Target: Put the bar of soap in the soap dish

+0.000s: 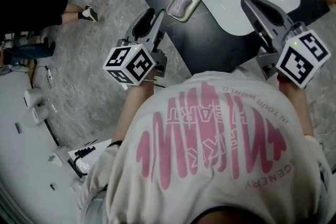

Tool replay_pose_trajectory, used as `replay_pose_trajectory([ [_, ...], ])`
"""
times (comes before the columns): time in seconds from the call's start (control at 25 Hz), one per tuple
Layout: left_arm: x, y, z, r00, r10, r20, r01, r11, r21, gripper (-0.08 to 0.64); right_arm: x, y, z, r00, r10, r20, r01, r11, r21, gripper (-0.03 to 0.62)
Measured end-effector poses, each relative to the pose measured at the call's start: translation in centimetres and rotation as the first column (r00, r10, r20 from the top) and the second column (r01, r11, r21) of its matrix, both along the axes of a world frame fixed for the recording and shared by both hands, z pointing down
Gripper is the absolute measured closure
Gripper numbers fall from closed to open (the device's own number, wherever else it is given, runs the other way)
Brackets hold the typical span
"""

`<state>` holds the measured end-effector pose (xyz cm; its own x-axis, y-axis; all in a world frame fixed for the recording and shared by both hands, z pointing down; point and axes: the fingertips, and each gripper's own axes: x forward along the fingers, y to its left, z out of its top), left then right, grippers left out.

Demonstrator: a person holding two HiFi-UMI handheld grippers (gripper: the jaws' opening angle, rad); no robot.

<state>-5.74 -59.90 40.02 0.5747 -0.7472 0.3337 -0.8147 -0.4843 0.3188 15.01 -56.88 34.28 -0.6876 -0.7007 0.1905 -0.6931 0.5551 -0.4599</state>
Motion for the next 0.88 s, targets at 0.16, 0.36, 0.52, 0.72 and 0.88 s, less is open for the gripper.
replay_pose_trajectory([
  [0.16, -1.2, 2.9, -3.2, 0.995, 0.018, -0.099, -0.011, 0.997, 0.078, 0.469, -2.5, 1.6, -0.7, 0.999, -0.026, -0.02, 0.026, 0.999, 0.023, 0.575],
  [0.36, -1.9, 5.5, -6.4, 0.986, 0.078, -0.15, -0.053, 0.985, 0.164, 0.549, -5.4, 3.3, -2.3, 0.998, -0.065, -0.019, 0.066, 0.997, 0.037, 0.575],
  [0.52, -3.0, 7.4, -8.0, 0.986, 0.11, -0.128, -0.085, 0.98, 0.182, 0.549, -7.6, 4.8, -4.0, 0.997, -0.073, -0.02, 0.074, 0.996, 0.04, 0.575],
  [0.72, -4.8, 9.5, -5.8, 0.988, 0.095, -0.119, -0.075, 0.984, 0.164, 0.549, -9.1, 7.7, -1.5, 0.996, -0.07, -0.049, 0.072, 0.997, 0.033, 0.575],
  [0.88, -5.7, 11.5, -4.8, 0.989, 0.113, -0.1, -0.095, 0.982, 0.163, 0.549, -9.7, 9.7, -0.3, 0.998, -0.041, -0.05, 0.043, 0.998, 0.034, 0.575],
])
